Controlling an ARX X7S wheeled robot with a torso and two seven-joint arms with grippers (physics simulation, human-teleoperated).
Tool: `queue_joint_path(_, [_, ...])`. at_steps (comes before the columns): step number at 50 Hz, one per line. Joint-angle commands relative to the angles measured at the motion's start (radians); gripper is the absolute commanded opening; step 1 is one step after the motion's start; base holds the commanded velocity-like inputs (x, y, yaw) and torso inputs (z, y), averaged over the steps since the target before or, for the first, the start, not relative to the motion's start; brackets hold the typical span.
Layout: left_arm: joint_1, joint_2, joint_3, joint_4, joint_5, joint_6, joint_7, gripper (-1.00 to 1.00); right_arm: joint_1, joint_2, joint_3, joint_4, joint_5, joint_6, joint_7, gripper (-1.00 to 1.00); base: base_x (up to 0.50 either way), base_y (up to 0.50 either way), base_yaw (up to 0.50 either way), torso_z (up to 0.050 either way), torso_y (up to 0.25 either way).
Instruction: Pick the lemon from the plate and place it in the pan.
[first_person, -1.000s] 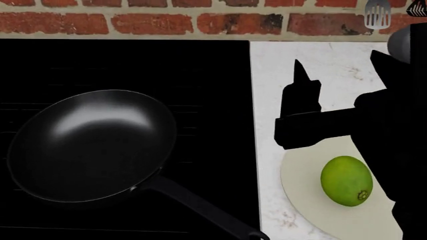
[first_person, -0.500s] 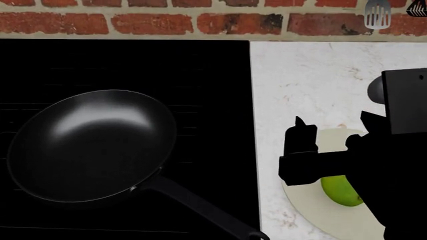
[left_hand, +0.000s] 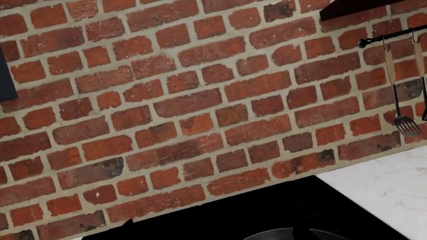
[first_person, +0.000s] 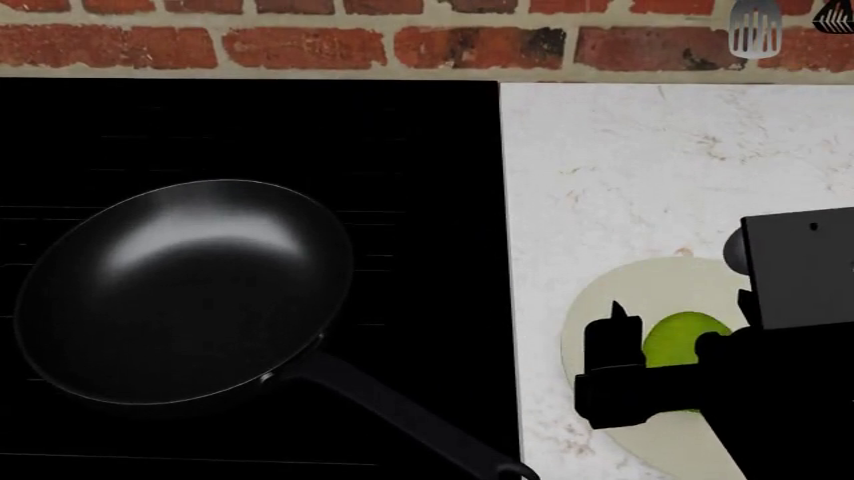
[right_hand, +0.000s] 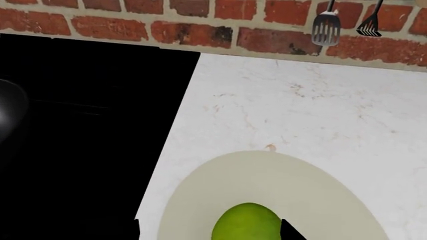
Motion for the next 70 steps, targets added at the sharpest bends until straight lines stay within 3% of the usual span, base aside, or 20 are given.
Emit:
queue_joint_path(1, [0.006, -0.007, -0.019, 0.005, -0.048, -0.004, -0.026, 1.0, 0.002, 0.01, -0.048, 0.03, -0.031, -0.019, -0.023, 1.0, 0.0, 0.0, 0.0, 0.0, 0.0])
queue_joint_path(26, [-0.001, -0.034, -0.019, -0.005, -0.116, 0.01, -0.075, 1.0, 0.077, 0.04, -0.205, 0.156, -0.163, -0.078, -0.113, 1.0, 0.0, 0.0, 0.0, 0.0, 0.0])
queue_joint_path(70, [-0.018, -0.086, -0.046, -0.011, -0.294, 0.008, -0.186, 1.0, 0.069, 0.041, -0.321, 0.335, -0.279, -0.183, -0.192, 1.0, 0.0, 0.0, 0.0, 0.0, 0.0])
